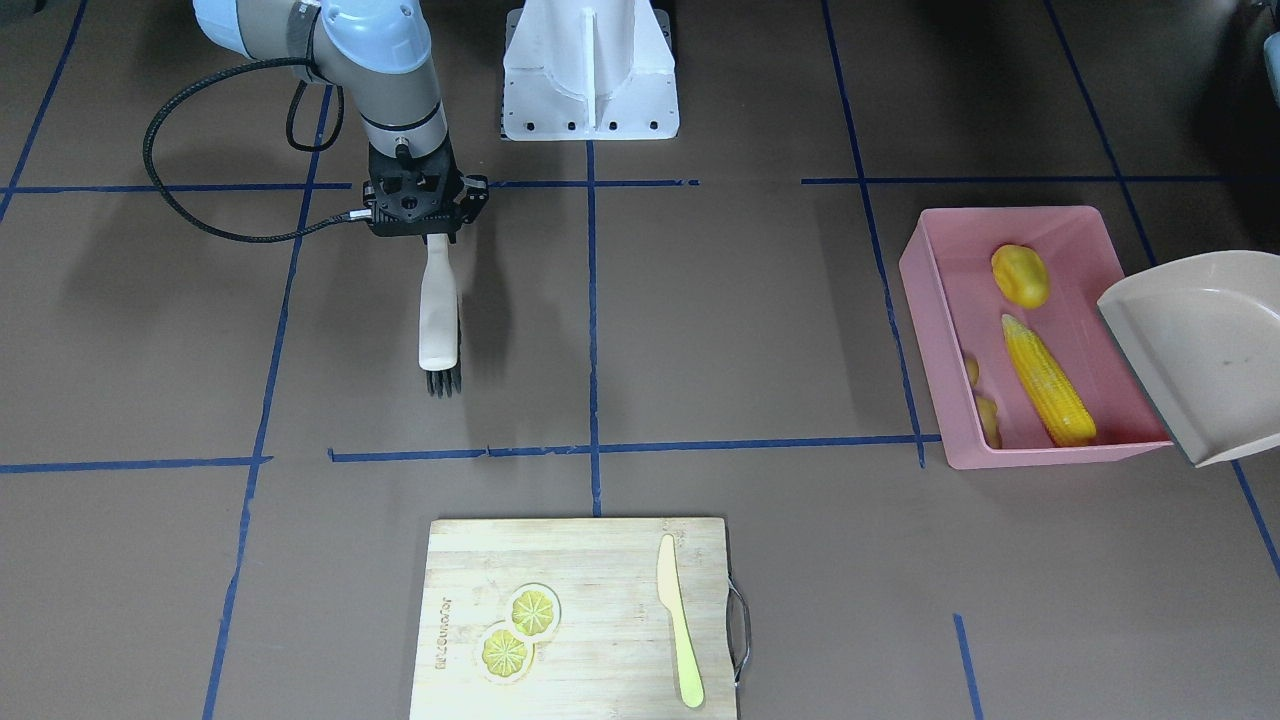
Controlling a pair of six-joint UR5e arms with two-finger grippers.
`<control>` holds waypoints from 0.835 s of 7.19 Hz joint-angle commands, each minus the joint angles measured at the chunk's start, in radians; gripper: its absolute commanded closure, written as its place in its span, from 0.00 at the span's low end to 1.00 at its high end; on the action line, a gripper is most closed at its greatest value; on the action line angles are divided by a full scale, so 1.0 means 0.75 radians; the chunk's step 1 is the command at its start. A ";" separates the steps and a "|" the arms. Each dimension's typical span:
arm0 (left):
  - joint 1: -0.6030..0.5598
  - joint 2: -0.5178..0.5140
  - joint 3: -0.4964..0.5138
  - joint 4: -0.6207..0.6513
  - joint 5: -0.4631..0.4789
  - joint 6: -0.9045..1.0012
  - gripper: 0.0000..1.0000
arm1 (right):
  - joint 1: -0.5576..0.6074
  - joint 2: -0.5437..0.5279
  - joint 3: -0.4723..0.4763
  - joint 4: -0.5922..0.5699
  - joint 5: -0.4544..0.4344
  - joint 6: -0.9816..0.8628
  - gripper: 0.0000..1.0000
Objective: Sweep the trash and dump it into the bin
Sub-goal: 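Tilt the dustpan over the pink bin with the left gripper to dump the vegetables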
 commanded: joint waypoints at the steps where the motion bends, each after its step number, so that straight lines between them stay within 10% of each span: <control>1: -0.002 -0.007 -0.027 -0.037 -0.104 -0.397 1.00 | 0.000 -0.001 0.000 0.000 0.000 0.000 1.00; 6: 0.185 -0.114 -0.039 -0.427 -0.387 -1.087 1.00 | 0.002 0.001 0.002 0.000 0.000 0.006 1.00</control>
